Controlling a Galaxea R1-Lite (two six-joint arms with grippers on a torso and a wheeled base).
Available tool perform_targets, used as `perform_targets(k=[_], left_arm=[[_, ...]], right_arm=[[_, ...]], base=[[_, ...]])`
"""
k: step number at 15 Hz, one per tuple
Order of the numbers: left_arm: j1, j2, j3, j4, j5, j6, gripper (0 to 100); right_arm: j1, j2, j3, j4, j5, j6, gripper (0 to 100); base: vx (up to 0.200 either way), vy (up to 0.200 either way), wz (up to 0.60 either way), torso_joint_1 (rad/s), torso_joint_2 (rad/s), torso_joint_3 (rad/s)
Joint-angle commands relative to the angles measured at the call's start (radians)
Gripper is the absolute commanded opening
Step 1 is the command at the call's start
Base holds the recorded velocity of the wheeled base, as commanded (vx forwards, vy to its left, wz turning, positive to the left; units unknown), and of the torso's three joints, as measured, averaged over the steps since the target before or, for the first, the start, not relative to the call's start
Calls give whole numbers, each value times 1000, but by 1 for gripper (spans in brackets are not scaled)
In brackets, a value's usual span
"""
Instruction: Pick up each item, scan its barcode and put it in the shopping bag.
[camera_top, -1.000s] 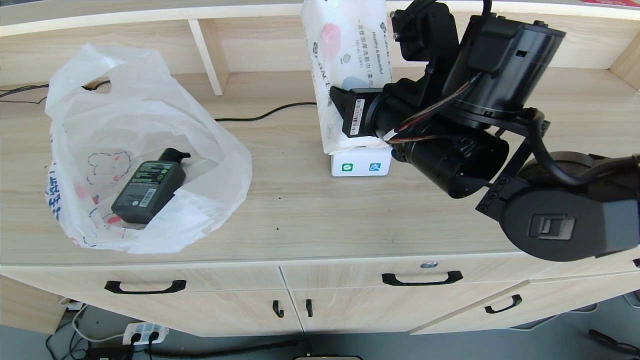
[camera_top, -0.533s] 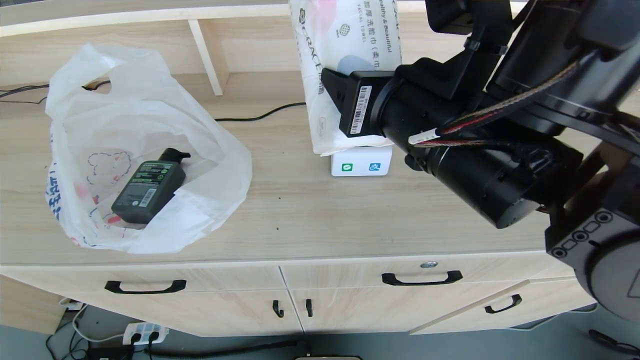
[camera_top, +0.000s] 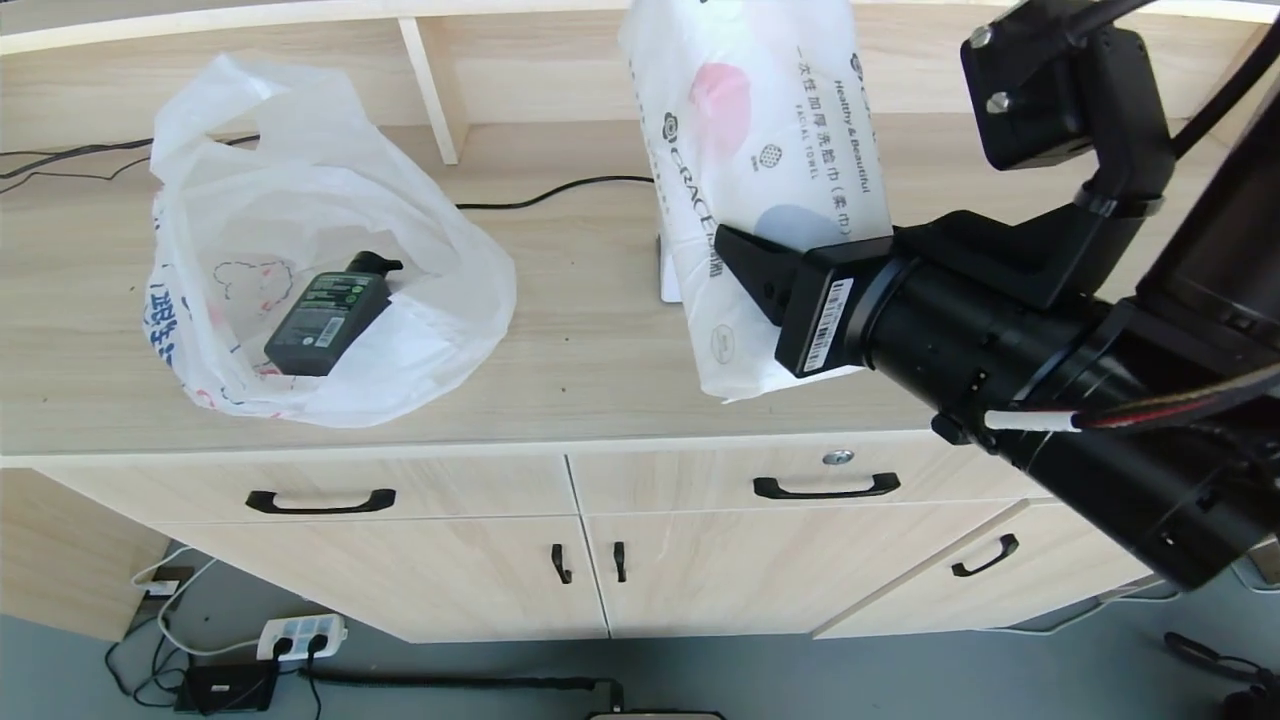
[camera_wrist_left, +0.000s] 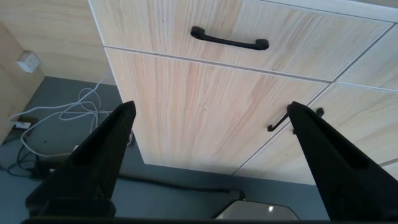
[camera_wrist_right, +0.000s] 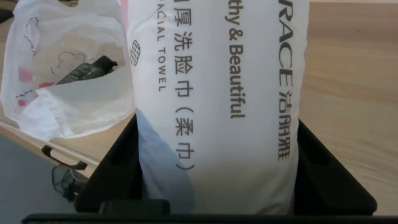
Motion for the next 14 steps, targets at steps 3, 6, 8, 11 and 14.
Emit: perform_targets(k=[3, 6, 8, 11, 14], left_arm=[[0, 1, 0, 0, 1, -3, 100], [0, 1, 0, 0, 1, -3, 100], [0, 1, 0, 0, 1, -3, 100], [0, 1, 0, 0, 1, -1, 100], [0, 1, 0, 0, 1, -1, 100]], right_arm=[[-11, -17, 4, 0, 3, -2, 0], [-11, -15, 4, 0, 20, -14, 0], [-11, -18, 1, 0, 20, -14, 0], [-11, -32, -5, 0, 20, -19, 0], [-11, -55, -92, 2, 21, -111, 0]], base=[[0, 200, 0, 14, 9, -2], [0, 200, 0, 4, 7, 2], [0, 200, 0, 2, 7, 5], [0, 67, 400, 2, 2, 6], [0, 0, 600, 5, 4, 1]])
